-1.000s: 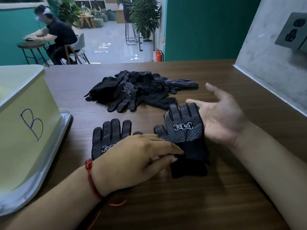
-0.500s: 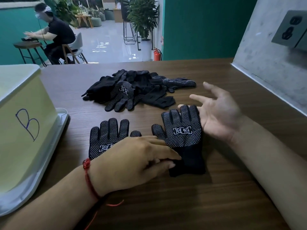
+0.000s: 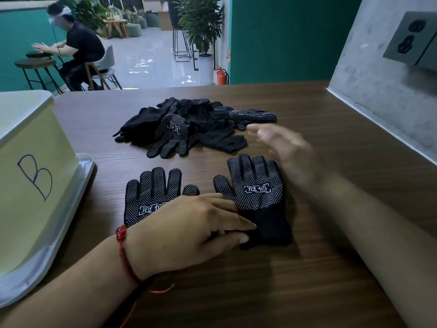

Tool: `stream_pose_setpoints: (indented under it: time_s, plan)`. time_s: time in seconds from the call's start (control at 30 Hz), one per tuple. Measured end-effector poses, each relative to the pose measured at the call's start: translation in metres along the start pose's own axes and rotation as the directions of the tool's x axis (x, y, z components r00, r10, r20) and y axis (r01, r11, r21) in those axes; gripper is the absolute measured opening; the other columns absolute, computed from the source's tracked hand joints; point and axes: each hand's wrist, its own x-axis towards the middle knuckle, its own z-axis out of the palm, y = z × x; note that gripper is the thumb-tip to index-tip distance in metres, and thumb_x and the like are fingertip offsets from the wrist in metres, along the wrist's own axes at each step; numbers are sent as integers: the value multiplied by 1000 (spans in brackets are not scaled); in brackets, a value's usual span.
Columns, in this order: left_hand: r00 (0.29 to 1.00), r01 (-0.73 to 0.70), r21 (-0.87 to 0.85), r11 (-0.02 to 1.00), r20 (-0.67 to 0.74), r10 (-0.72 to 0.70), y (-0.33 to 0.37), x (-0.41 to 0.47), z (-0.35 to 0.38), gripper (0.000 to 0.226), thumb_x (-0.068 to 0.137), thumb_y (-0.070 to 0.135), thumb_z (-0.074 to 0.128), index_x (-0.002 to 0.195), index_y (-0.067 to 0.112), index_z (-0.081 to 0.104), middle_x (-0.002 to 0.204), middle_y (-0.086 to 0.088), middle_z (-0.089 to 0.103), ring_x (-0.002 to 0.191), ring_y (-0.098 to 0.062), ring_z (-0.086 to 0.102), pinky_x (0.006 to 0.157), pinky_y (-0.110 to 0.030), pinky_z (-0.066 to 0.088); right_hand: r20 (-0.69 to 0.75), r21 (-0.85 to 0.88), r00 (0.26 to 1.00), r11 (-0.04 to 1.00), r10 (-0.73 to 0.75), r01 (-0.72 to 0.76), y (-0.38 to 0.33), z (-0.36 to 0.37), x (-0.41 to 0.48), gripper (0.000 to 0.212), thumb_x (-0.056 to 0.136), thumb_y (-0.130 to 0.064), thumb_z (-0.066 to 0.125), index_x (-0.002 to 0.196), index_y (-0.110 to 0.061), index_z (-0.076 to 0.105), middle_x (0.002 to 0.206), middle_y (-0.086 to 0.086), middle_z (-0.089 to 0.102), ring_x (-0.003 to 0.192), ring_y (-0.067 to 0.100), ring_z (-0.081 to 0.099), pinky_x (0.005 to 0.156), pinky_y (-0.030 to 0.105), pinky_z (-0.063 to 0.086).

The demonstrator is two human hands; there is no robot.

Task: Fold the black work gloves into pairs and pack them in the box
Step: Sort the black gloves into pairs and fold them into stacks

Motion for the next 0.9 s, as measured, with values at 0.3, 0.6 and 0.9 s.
stream_pose_setpoints:
  time_s: [0.3, 0.6, 0.9]
  plan:
    - [999, 28, -53, 998, 29, -27, -5, 0, 3, 30, 103, 44, 64, 132, 45, 71, 98, 23, 57, 100, 5, 53, 86, -23, 52, 477, -700, 874, 639, 88, 318, 10, 20, -18, 71, 110, -59, 29, 172, -29, 10, 179, -15, -3, 163, 2, -7, 132, 28, -3]
    - [999, 20, -71, 997, 38, -18, -5, -2, 1, 32, 102, 45, 64, 132, 44, 71, 102, 23, 60, 107, -2, 58, 89, -31, 55, 496, -731, 861, 591, 116, 341, 13, 20, -16, 82, 101, -75, 19, 170, -38, -4, 176, -19, -17, 161, 4, -19, 133, 39, -7]
    - [996, -4, -76, 997, -85, -2, 4, -4, -5, 34, 96, 41, 66, 126, 27, 75, 119, 14, 64, 112, -6, 59, 98, -32, 52, 382, -599, 924, 764, 8, 241, 10, 10, -8, 63, 110, -60, 30, 169, -43, 16, 177, -24, 3, 161, -5, -6, 133, 35, -1]
